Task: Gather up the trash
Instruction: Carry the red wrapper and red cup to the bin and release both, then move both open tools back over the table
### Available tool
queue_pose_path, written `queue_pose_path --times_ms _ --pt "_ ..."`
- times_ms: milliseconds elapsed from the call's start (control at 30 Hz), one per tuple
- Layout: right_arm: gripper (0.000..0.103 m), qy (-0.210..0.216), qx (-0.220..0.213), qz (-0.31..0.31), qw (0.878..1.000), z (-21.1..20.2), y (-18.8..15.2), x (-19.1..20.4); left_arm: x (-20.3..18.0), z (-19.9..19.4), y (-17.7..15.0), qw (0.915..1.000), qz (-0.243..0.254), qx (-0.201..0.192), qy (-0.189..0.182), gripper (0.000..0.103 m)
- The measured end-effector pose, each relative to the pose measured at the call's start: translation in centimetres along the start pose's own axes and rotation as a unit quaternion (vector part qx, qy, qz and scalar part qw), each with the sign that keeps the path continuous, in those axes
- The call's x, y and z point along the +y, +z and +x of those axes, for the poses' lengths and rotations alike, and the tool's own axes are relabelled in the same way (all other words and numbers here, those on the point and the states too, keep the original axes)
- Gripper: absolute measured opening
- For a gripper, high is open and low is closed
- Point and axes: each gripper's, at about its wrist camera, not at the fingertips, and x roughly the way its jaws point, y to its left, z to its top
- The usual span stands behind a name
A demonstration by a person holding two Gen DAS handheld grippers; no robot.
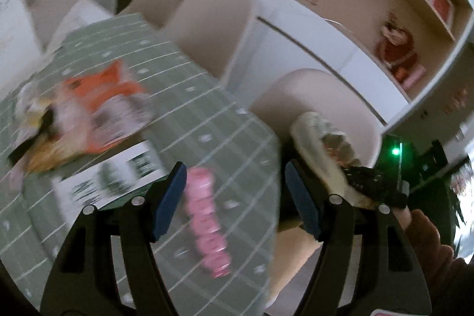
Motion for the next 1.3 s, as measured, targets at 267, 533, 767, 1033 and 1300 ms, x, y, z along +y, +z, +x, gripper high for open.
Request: queue_pose_path --times_ms 267,533,767,1033,1300 --pt "0.048 -0.004 -0.035 0.014 0.999 -2.9 -0.9 1.2 5.1 -2.6 -1.8 0.9987 -0.049 -0.006 0.012 0.066" --pt "0.053 -0.076 -0.090 0.033 0.992 -8.5 -2.2 3.3 8.0 -5.8 -3.6 0.9988 -0.045 -0.017 0.003 0.066" --pt "0.053 -0.089 -0.133 0.044 0.986 -12.9 -3.0 7.5 13.8 -9.5 -5.7 0.9974 -0.061 -0.033 0.019 0.066" --pt "0.053 -0.140 -0.141 0.047 0.979 -13.5 -1.2 9.2 20.0 -12.5 -7.5 0.9928 -0.101 -0.053 0.035 0.066" --pt "0.053 -0.089 -0.163 0.042 0.982 -14.9 -1.7 12.7 23.3 -12.4 -8.7 0.9923 -0.107 -0.054 0.031 0.066"
